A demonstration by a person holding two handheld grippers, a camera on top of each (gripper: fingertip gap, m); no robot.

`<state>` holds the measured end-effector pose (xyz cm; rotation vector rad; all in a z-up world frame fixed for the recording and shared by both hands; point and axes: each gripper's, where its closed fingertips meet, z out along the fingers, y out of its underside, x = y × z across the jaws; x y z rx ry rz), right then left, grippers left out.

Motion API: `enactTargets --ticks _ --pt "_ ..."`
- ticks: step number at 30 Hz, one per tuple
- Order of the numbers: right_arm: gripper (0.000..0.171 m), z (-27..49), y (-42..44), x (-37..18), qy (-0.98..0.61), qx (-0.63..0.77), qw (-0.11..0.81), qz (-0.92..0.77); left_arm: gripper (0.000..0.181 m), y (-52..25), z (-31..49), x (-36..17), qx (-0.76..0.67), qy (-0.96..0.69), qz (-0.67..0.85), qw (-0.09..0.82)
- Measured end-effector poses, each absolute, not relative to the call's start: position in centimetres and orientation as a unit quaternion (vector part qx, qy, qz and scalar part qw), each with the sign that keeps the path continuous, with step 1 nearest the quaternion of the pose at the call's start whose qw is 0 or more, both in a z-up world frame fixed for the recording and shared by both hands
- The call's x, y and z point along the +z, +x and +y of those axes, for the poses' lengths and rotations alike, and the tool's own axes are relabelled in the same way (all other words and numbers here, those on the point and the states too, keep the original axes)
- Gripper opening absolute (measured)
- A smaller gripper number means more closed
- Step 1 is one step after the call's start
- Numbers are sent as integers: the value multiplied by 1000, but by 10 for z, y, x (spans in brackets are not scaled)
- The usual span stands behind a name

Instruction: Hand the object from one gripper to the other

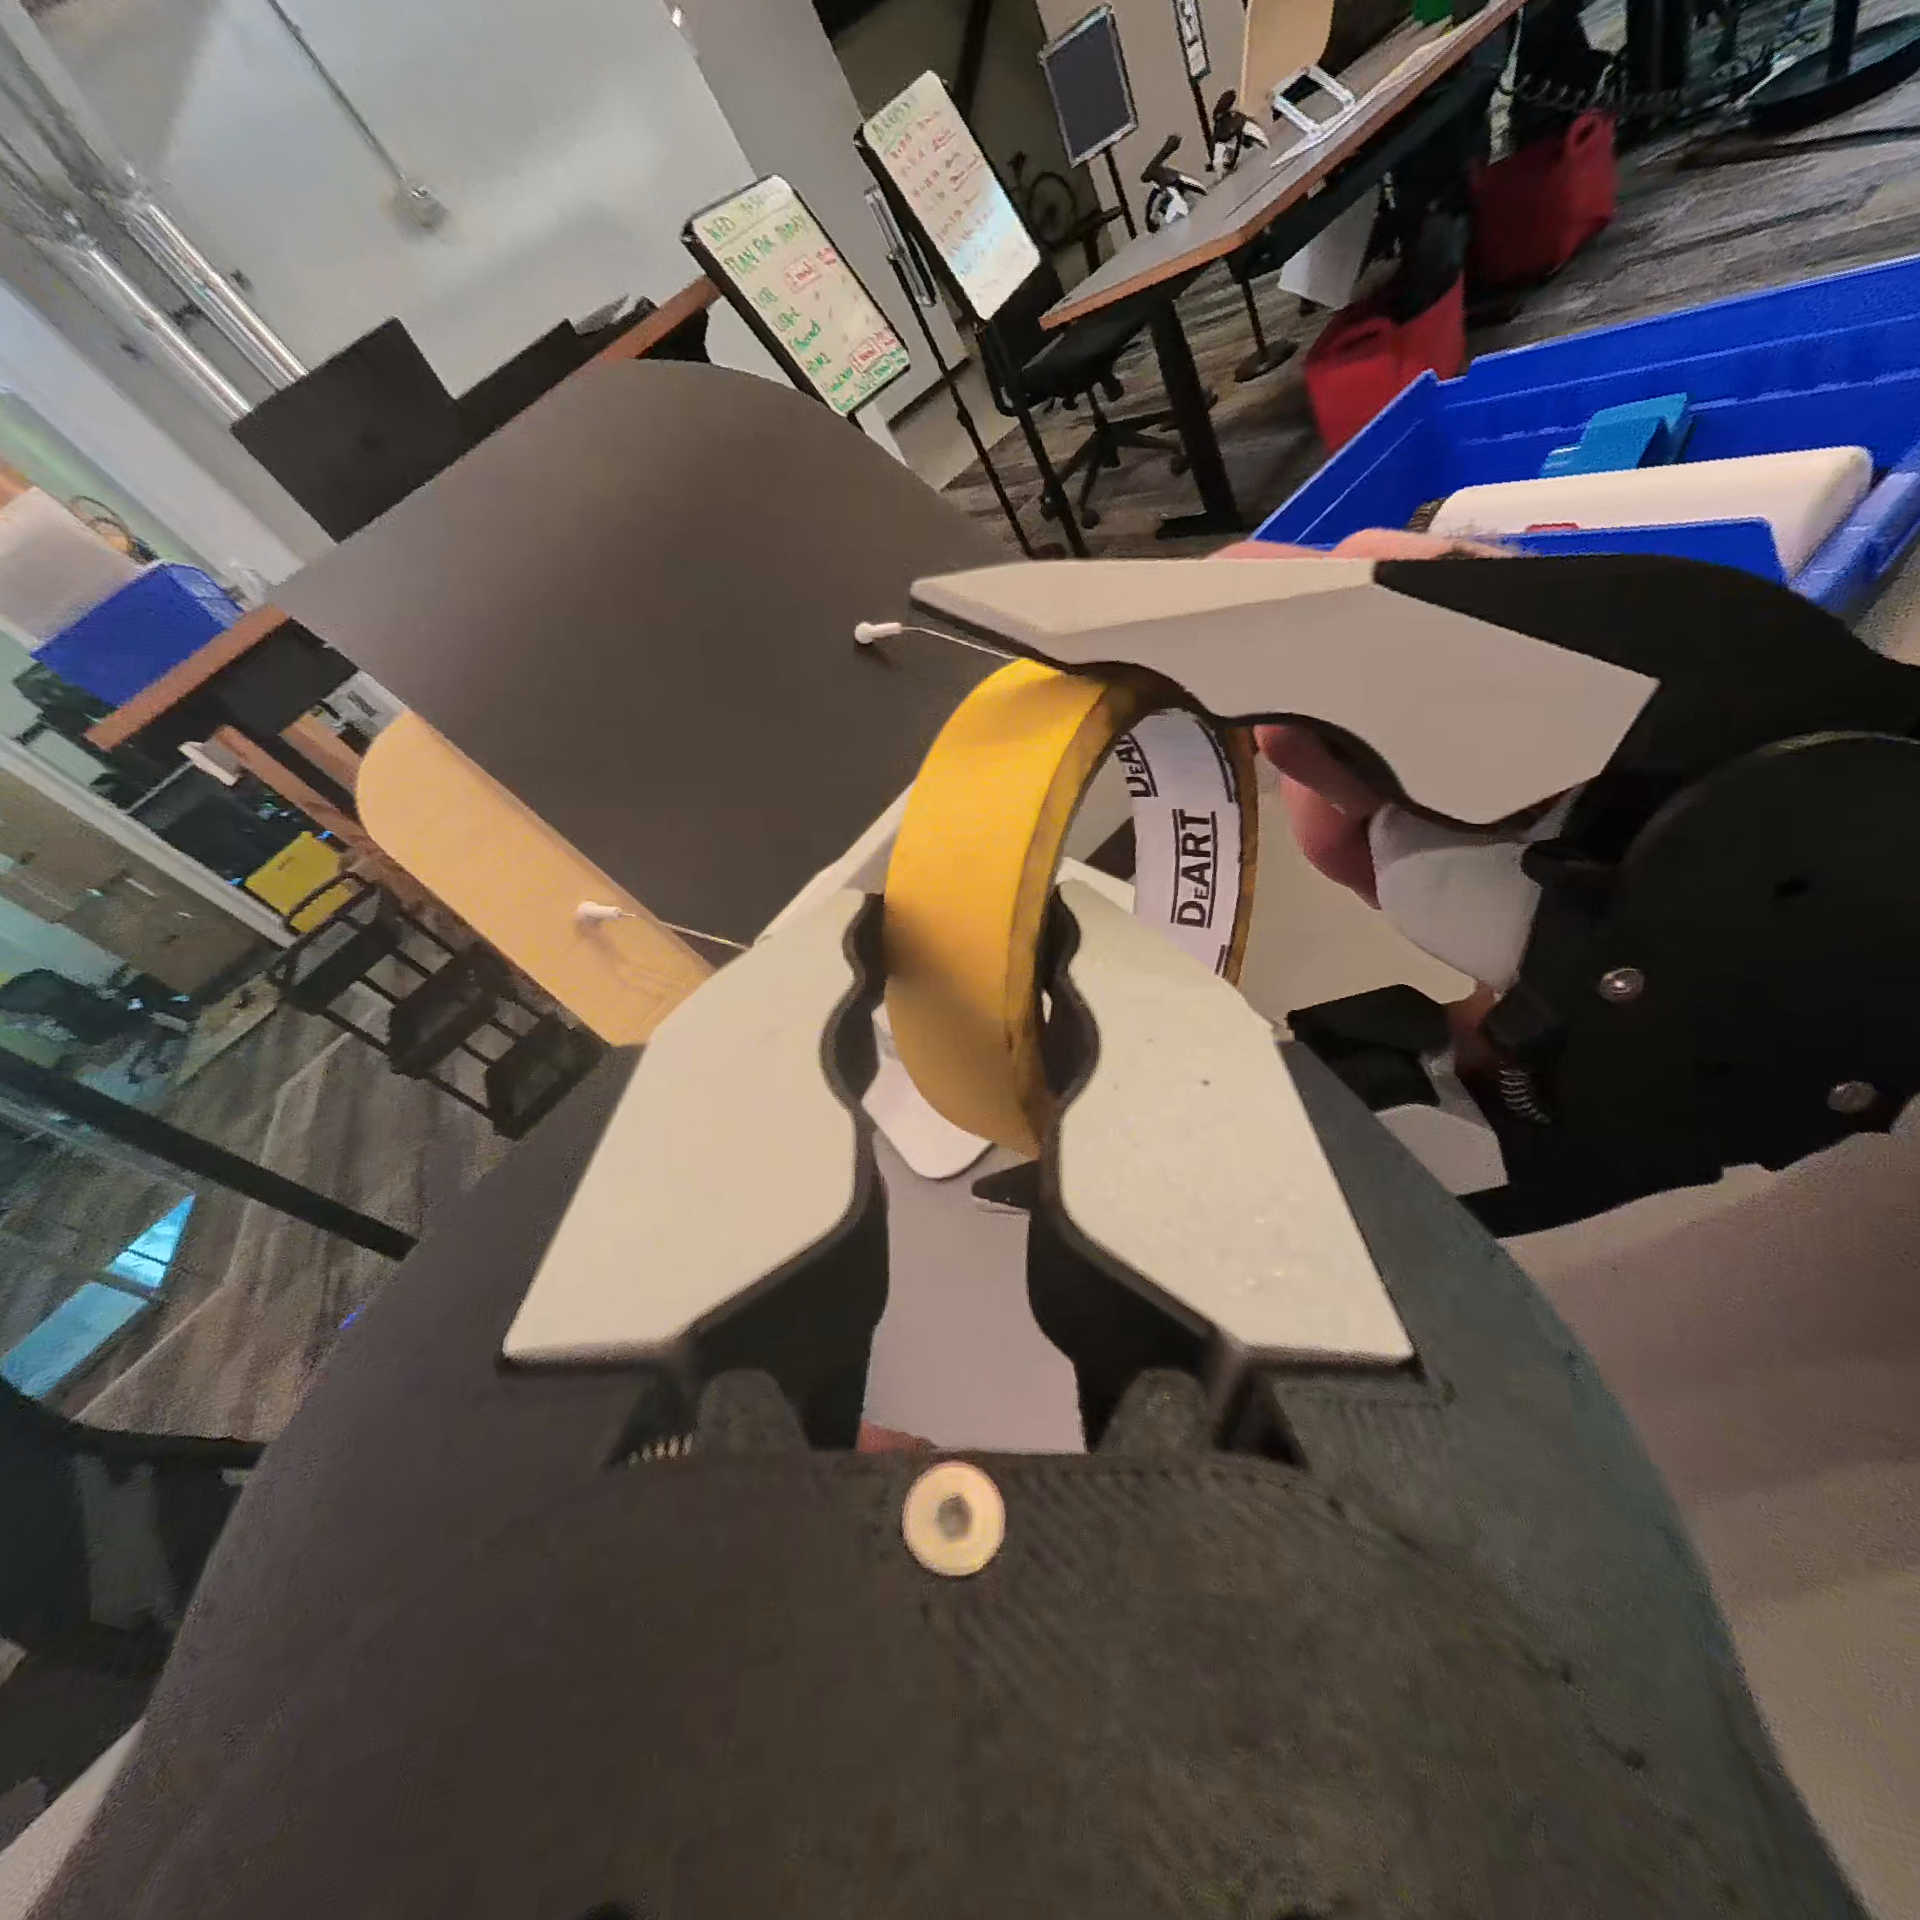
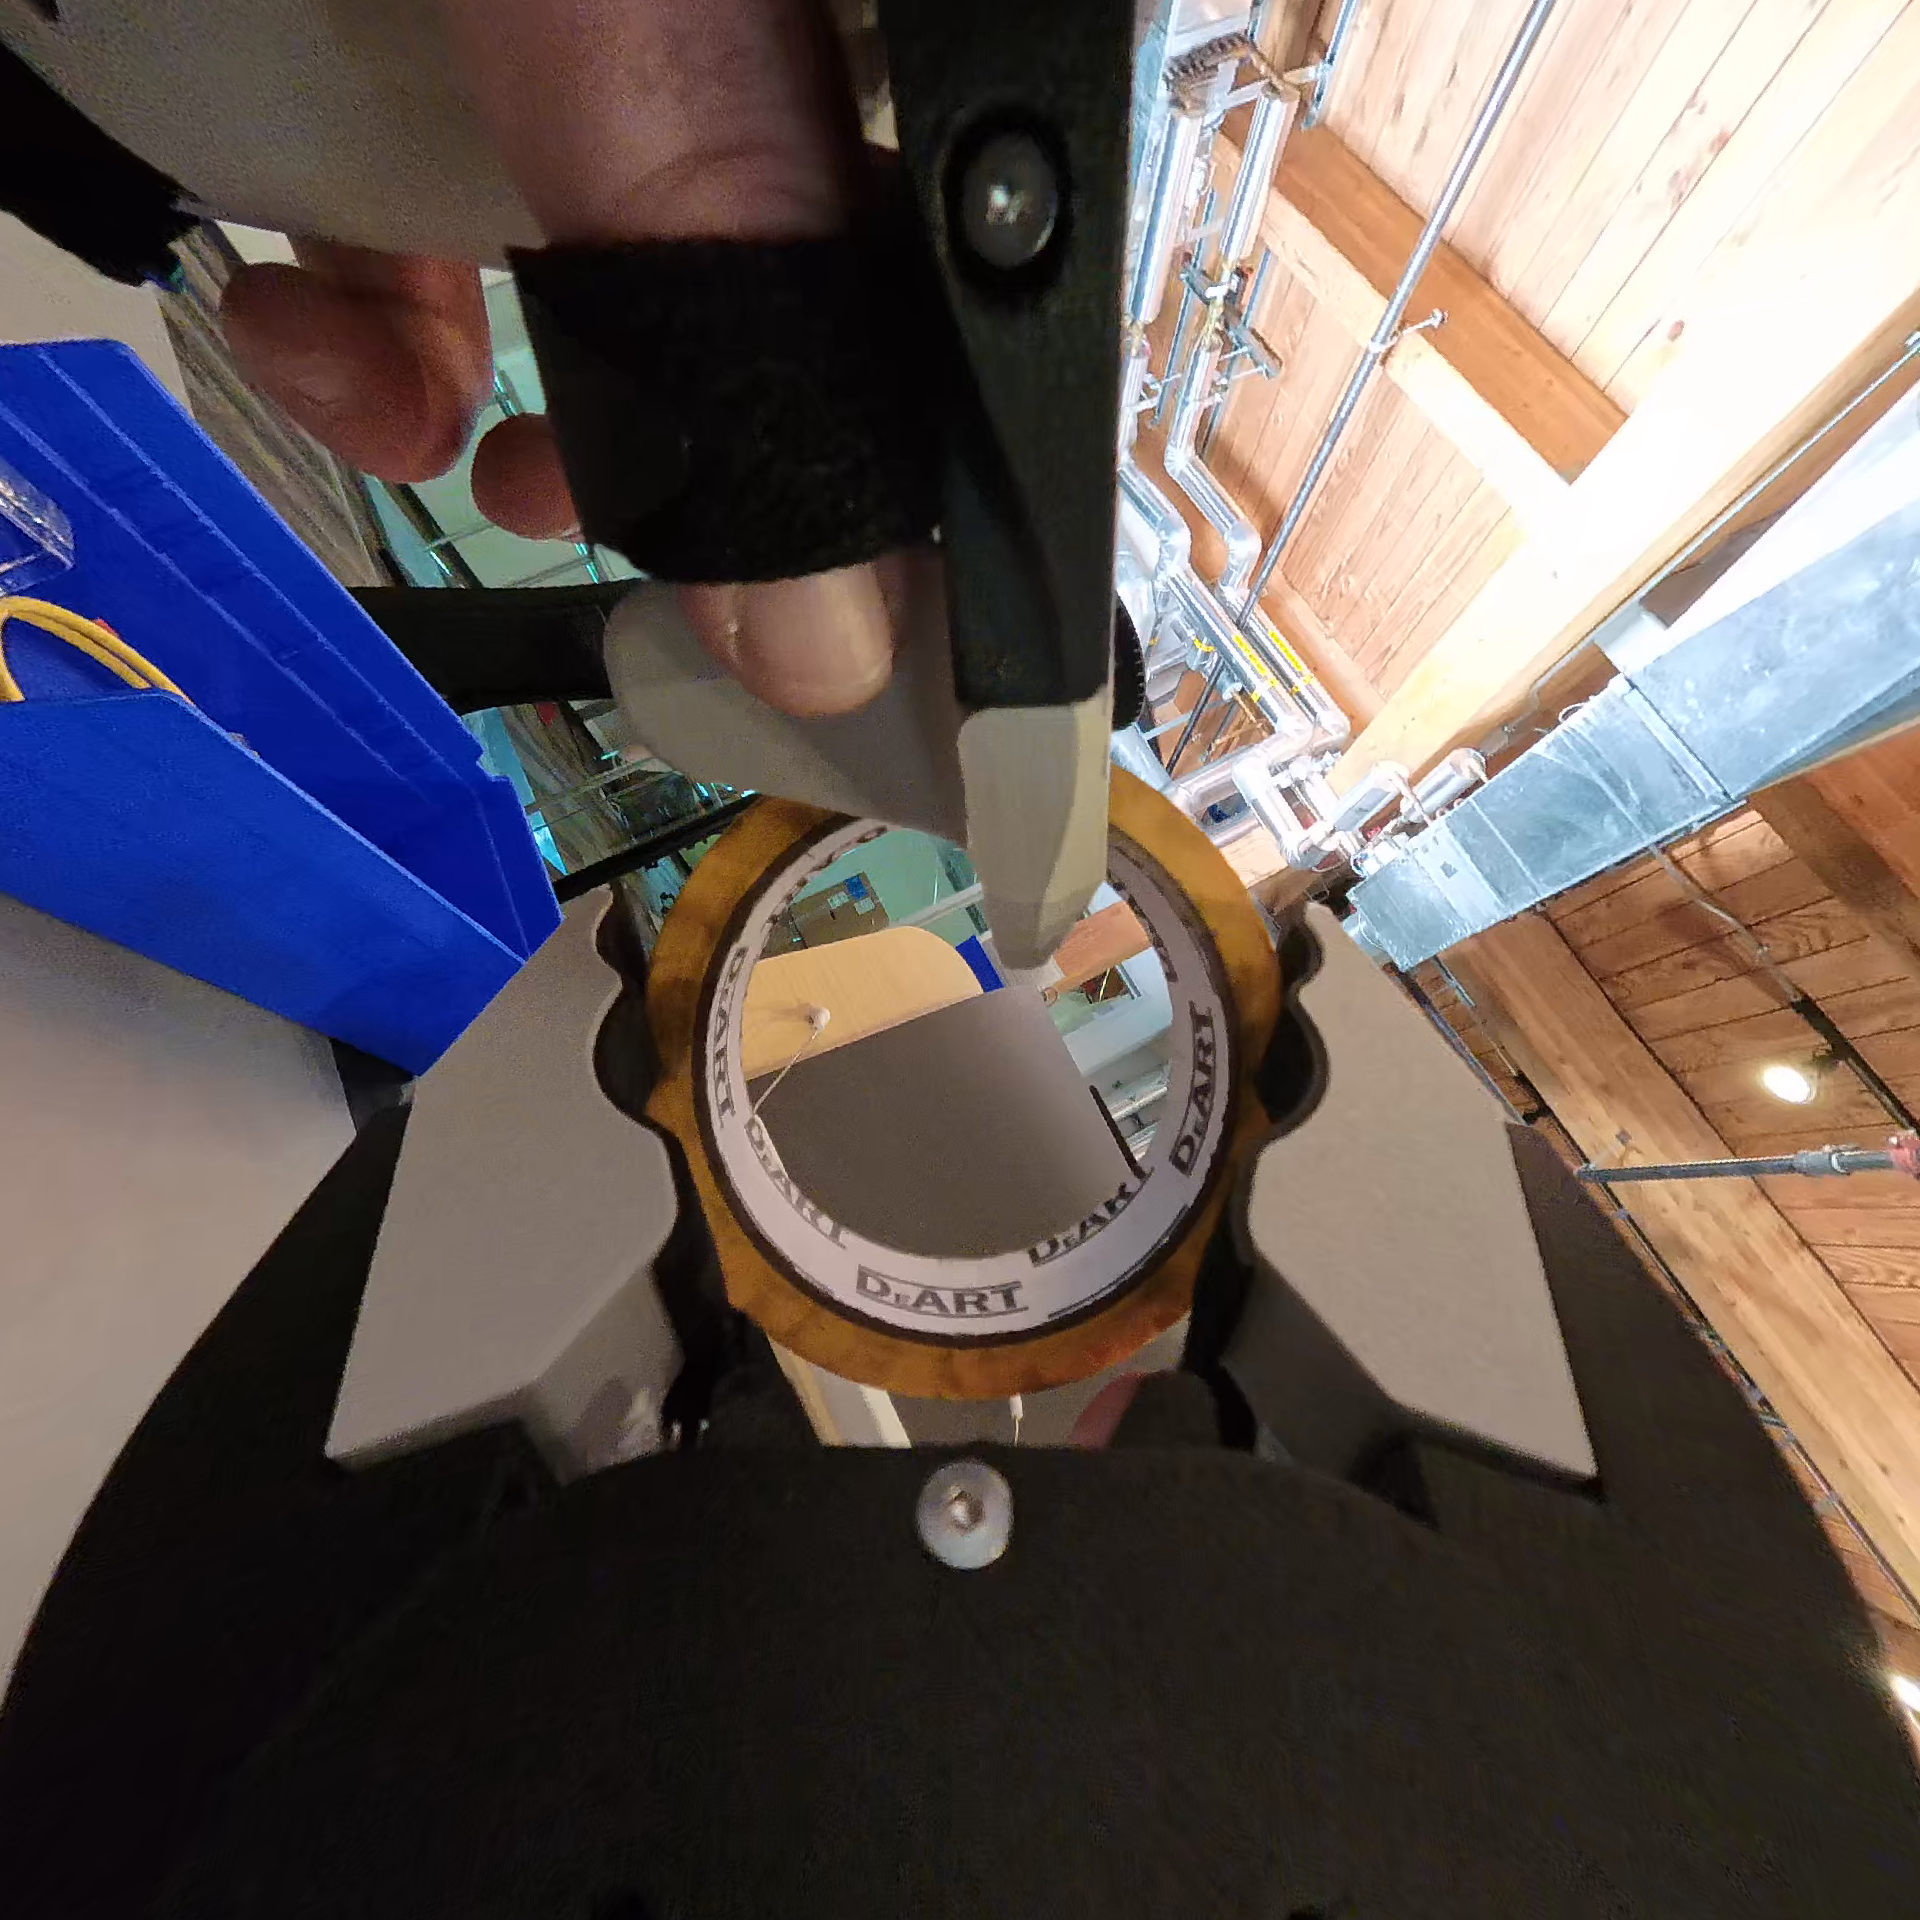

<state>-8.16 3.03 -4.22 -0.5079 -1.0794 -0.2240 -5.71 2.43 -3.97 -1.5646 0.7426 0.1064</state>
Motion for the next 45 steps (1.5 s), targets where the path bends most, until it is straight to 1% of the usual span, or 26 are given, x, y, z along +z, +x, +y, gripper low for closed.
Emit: enactTargets --ticks 7,9,12,13,16,17,20,21,22,24,25,28,33,35,38,45 --pt "119 35 -85 -49 -250 -110 808 -522 25 -62 29 -45 86 -683 335 643" --pt "112 29 -87 -49 -236 -102 808 -530 25 -66 31 -45 100 -683 329 645" --pt "111 11 -91 -49 -200 -85 804 -554 25 -72 35 -45 114 -679 329 646" --pt "108 4 -89 -45 -190 -70 807 -554 26 -74 36 -45 107 -681 328 646" --pt "103 -10 -77 -28 -174 1 811 -558 25 -79 37 -39 59 -685 316 654" --pt "98 -15 -69 -18 -166 30 815 -554 25 -78 36 -37 35 -681 322 656" --pt "94 -20 -44 5 -173 144 799 -558 25 -77 30 -28 -41 -669 330 665" --pt "87 -20 -34 12 -176 182 790 -559 25 -75 26 -26 -70 -661 343 664" --pt "81 -18 -25 16 -180 217 778 -561 25 -73 22 -21 -95 -650 348 668" --pt "76 -4 -9 24 -203 263 764 -553 25 -74 19 -15 -129 -641 348 672" --pt "69 4 -3 25 -216 282 754 -553 25 -70 14 -12 -148 -629 362 672" --pt "63 22 4 23 -243 317 739 -542 25 -60 4 -8 -191 -609 387 666" --pt "64 17 -13 4 -245 305 721 -572 25 -38 -5 -20 -223 -602 446 624" --pt "60 5 -16 -1 -226 309 711 -589 25 -30 -10 -22 -249 -597 456 611" --pt "60 -3 -13 -1 -215 318 702 -600 25 -26 -12 -21 -264 -590 463 606" --pt "66 -20 -11 -1 -200 364 676 -609 23 -17 -17 -26 -332 -573 468 585"
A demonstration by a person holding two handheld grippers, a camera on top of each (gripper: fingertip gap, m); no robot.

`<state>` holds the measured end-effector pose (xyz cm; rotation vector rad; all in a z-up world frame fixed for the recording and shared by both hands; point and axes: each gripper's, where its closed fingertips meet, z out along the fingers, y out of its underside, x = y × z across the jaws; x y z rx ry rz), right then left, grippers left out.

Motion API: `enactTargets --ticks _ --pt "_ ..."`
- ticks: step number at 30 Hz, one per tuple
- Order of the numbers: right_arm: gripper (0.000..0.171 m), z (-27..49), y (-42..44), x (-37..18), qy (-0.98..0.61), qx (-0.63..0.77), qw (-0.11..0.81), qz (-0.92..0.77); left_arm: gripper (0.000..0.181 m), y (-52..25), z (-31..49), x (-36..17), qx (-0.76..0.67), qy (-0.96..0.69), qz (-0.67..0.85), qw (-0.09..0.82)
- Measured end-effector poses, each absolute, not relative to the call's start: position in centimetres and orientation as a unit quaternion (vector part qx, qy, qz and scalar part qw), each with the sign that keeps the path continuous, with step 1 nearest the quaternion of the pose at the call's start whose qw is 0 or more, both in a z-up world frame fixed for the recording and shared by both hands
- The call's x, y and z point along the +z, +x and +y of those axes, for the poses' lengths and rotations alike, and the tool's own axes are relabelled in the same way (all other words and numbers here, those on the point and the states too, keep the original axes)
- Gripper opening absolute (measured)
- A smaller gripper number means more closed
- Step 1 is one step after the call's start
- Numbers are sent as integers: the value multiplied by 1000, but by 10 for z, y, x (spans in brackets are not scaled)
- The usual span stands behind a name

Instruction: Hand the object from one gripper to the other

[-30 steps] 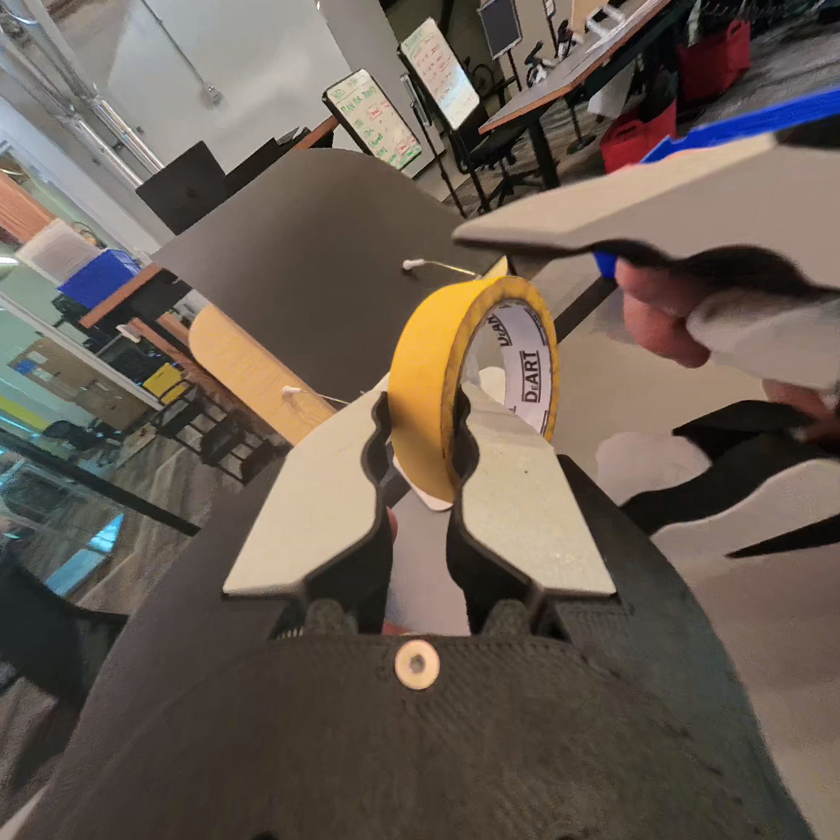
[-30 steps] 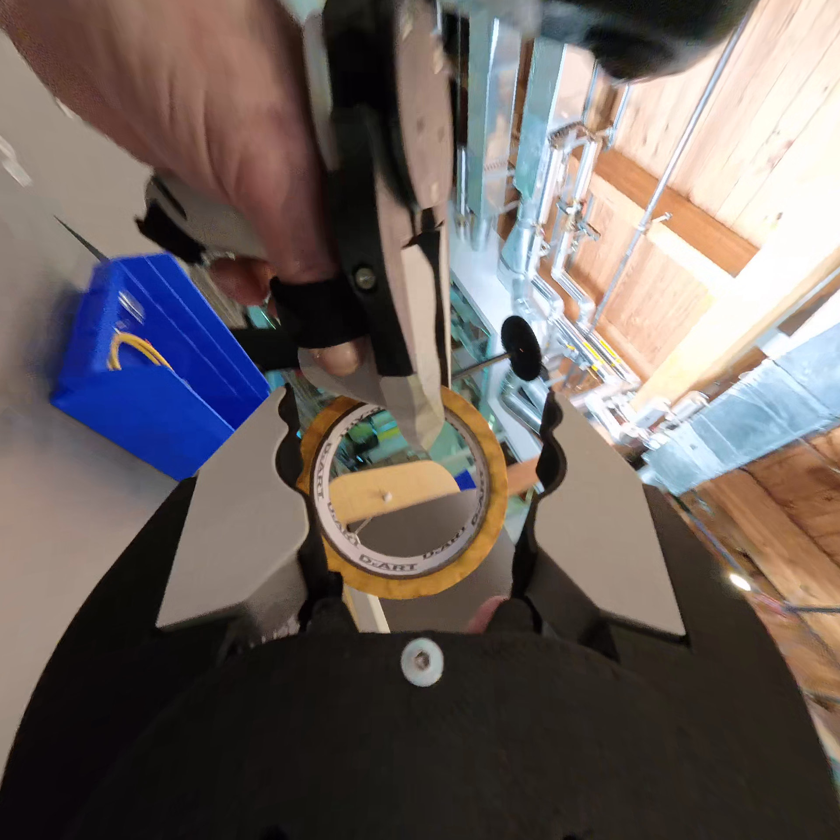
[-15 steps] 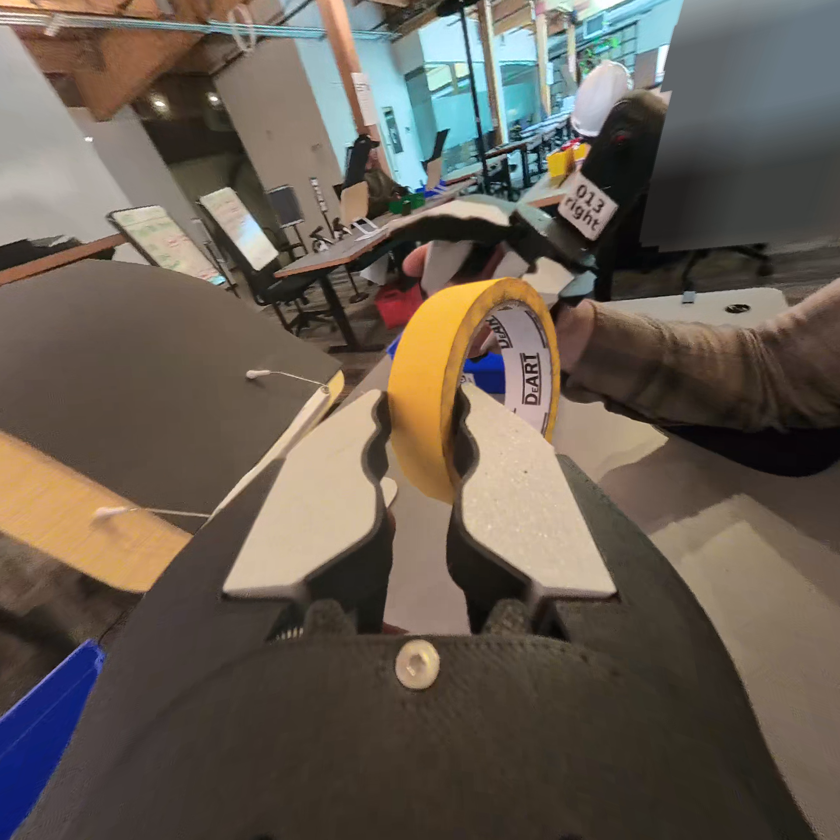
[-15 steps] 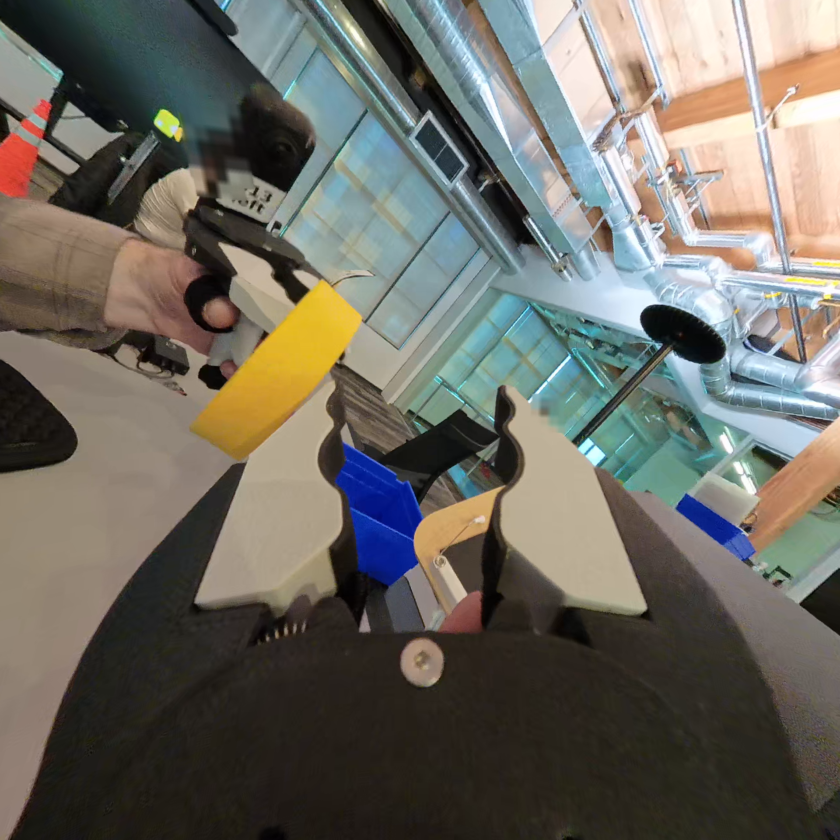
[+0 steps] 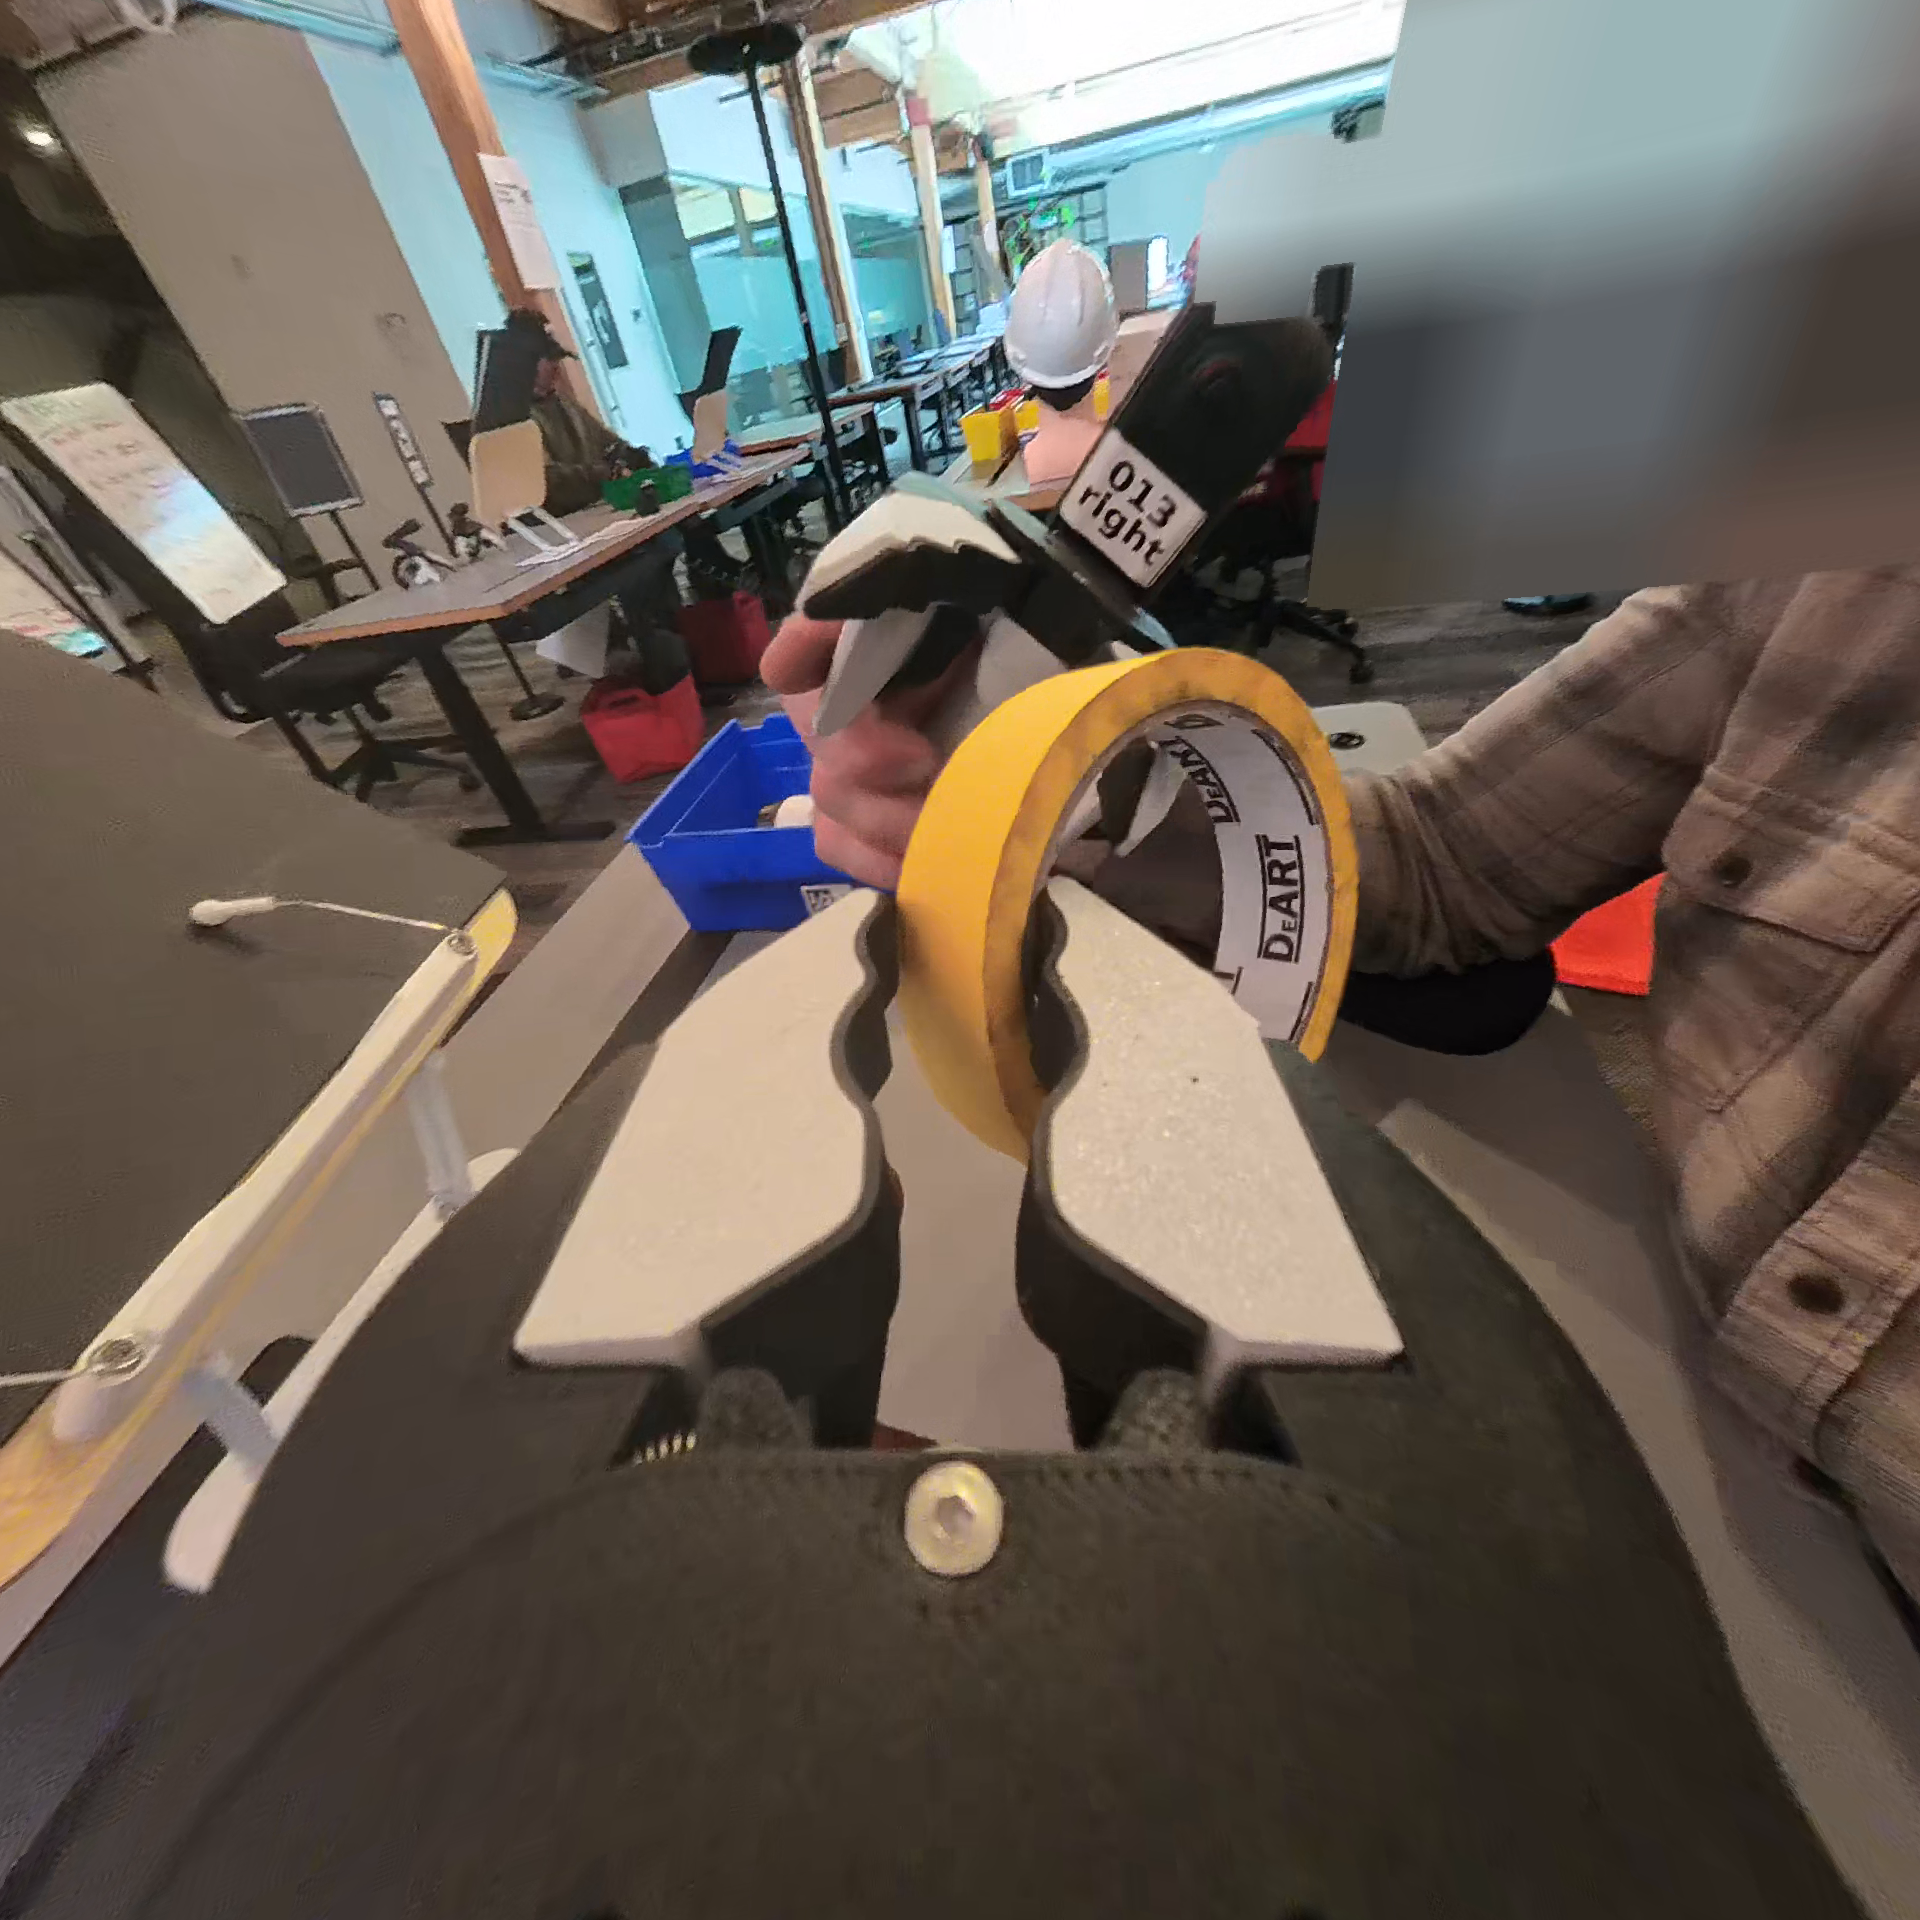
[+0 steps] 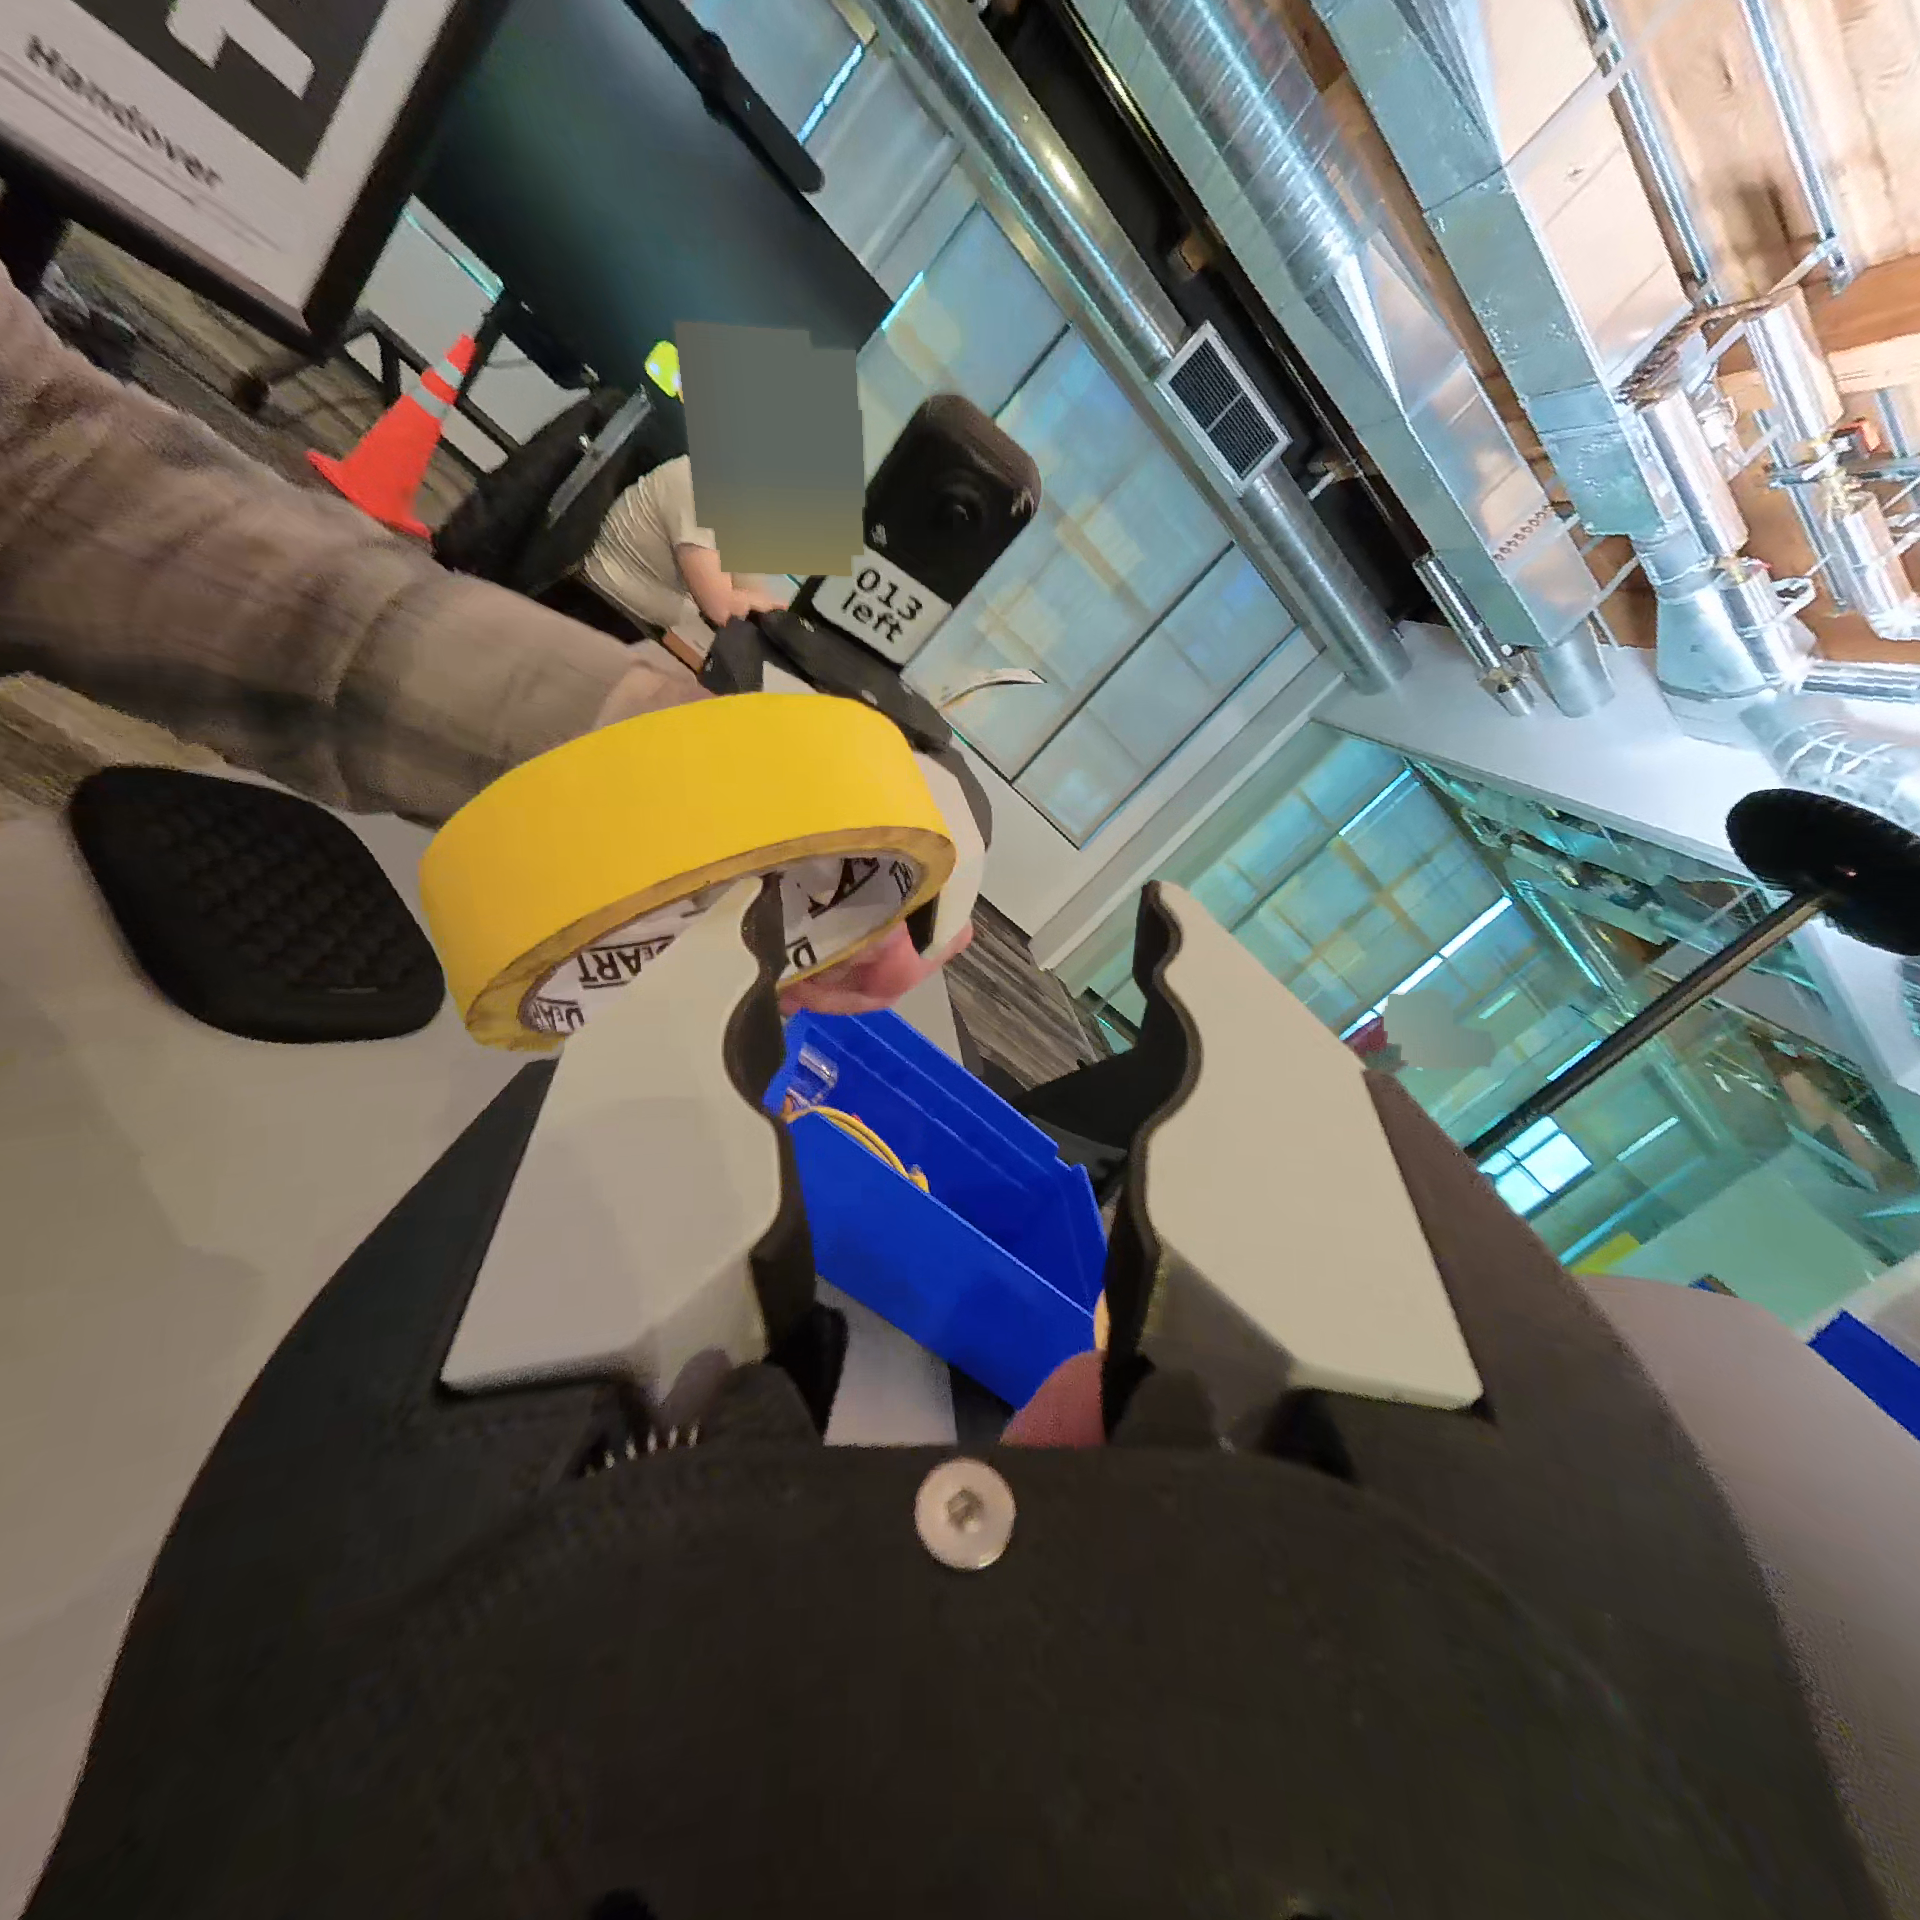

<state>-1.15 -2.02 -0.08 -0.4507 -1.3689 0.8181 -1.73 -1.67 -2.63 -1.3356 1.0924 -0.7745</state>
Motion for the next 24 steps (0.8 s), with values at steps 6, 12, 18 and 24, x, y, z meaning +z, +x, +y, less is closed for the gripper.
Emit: enactTargets --ticks 6,12,18,24 --pt "49 -33 -16 1 -192 384 671 -604 22 0 -24 -31 -378 -550 489 562" --pt "11 -49 -23 -10 -172 394 648 -629 21 13 -31 -40 -424 -544 510 513" --pt "8 -43 -28 -15 -204 387 631 -640 21 11 -26 -45 -429 -556 495 511" --pt "7 -2 -28 -4 -306 443 617 -574 45 -17 -2 -27 -243 -565 449 648"
